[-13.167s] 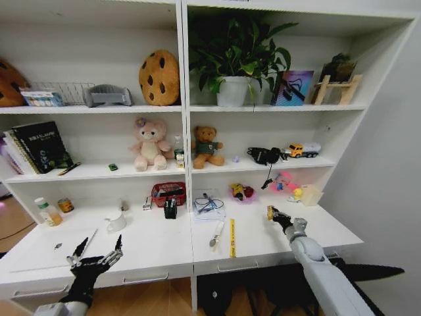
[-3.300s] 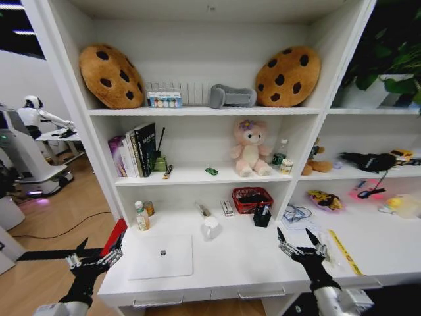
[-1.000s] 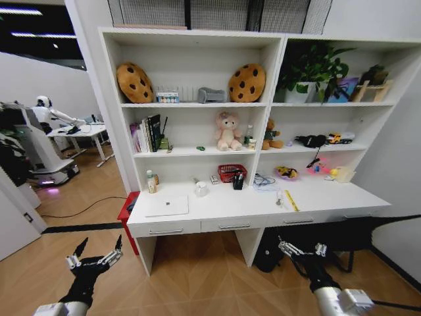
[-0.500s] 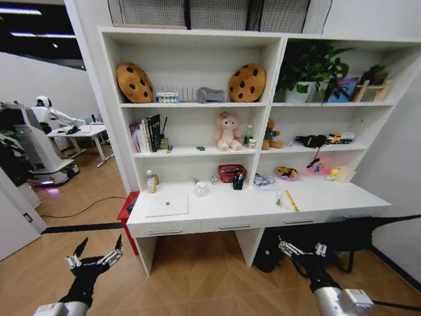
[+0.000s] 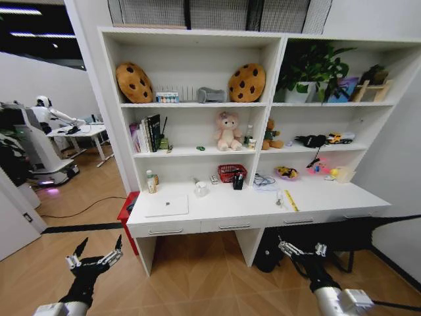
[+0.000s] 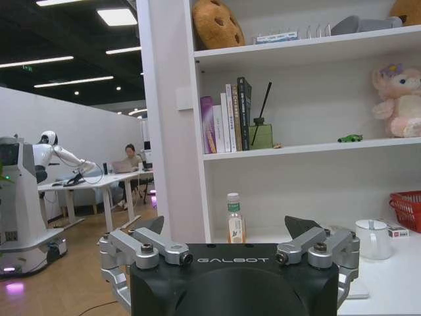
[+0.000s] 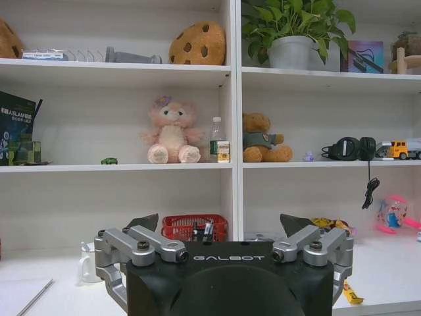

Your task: Organize the objects on the table.

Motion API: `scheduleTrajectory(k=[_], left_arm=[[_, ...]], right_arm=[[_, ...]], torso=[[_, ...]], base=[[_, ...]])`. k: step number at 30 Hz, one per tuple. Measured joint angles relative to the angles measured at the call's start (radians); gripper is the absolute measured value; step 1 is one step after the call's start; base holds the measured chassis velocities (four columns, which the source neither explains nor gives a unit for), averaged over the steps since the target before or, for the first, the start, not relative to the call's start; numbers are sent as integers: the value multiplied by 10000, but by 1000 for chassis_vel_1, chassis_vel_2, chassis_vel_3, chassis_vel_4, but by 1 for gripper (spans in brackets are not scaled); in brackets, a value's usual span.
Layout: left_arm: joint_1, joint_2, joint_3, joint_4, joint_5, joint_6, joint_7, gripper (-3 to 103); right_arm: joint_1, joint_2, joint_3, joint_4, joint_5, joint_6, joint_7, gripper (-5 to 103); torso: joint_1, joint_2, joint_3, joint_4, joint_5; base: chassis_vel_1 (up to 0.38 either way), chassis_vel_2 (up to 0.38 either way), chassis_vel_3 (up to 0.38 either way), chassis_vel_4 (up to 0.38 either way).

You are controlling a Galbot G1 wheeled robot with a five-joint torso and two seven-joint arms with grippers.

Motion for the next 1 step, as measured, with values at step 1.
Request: scheduleTrajectory(k=[1], left_arm=[[0, 0, 0, 0, 0, 0, 0, 100]], right_arm=[[0, 0, 0, 0, 0, 0, 0, 100]], torso=[[0, 0, 0, 0, 0]], base=[[0, 0, 0, 0]])
